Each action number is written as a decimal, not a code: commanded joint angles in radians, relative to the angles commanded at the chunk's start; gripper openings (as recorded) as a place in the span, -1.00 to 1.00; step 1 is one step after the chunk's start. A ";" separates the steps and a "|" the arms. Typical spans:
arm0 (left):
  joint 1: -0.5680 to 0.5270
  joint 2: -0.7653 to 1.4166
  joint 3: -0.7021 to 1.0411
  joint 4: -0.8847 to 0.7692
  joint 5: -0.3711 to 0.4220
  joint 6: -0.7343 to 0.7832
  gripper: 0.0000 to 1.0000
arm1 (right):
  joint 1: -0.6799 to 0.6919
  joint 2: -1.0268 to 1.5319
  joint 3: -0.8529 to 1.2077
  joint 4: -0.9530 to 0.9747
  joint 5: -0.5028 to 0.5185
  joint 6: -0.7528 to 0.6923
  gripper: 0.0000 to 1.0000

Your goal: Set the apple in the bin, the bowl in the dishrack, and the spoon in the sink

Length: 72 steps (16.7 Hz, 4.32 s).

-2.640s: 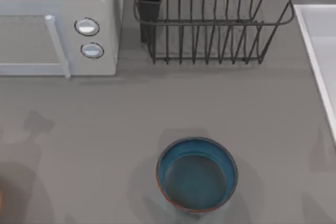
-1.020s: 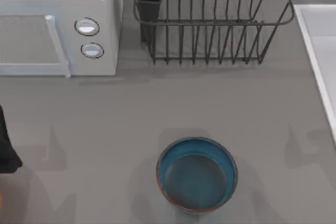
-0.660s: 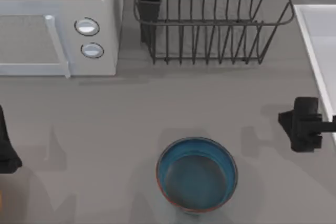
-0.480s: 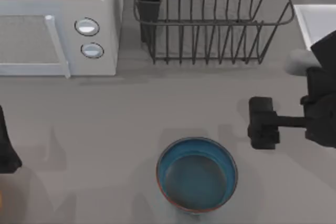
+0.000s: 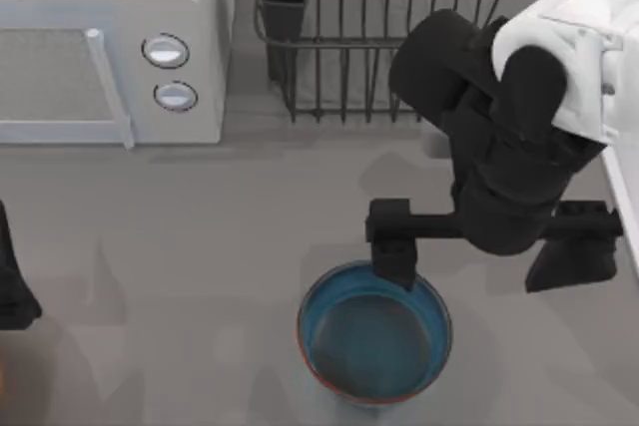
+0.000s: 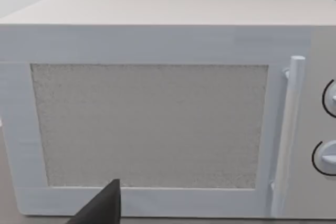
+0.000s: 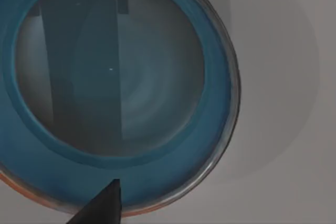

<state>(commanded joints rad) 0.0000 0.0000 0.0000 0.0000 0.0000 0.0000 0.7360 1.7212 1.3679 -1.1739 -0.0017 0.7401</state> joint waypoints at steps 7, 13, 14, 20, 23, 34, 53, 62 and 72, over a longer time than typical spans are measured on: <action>0.000 0.000 0.000 0.000 0.000 0.000 1.00 | -0.004 0.047 0.038 -0.033 0.002 0.008 1.00; 0.000 0.000 0.000 0.000 0.000 0.000 1.00 | 0.000 0.097 -0.075 0.130 0.002 0.009 1.00; 0.000 0.000 0.000 0.000 0.000 0.000 1.00 | 0.000 0.113 -0.107 0.182 0.002 0.010 1.00; 0.000 0.000 0.000 0.000 0.000 0.000 1.00 | 0.003 0.167 -0.226 0.350 0.003 0.014 1.00; 0.000 0.000 0.000 0.000 0.000 0.000 1.00 | 0.003 0.167 -0.226 0.350 0.003 0.014 1.00; 0.000 0.000 0.000 0.000 0.000 0.000 1.00 | 0.003 0.167 -0.226 0.350 0.003 0.014 -0.66; 0.000 0.000 0.000 0.000 0.000 0.000 1.00 | 0.004 0.104 -0.047 0.075 0.003 0.016 -1.00; 0.000 0.000 0.000 0.000 0.000 0.000 1.00 | 0.003 0.052 0.041 -0.032 0.004 0.009 -1.00; 0.000 0.000 0.000 0.000 0.000 0.000 1.00 | 0.145 -0.072 0.069 0.495 0.482 -0.305 -1.00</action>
<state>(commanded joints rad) 0.0000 0.0000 0.0000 0.0000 0.0000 0.0000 0.8811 1.6488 1.4368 -0.6789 0.4806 0.4347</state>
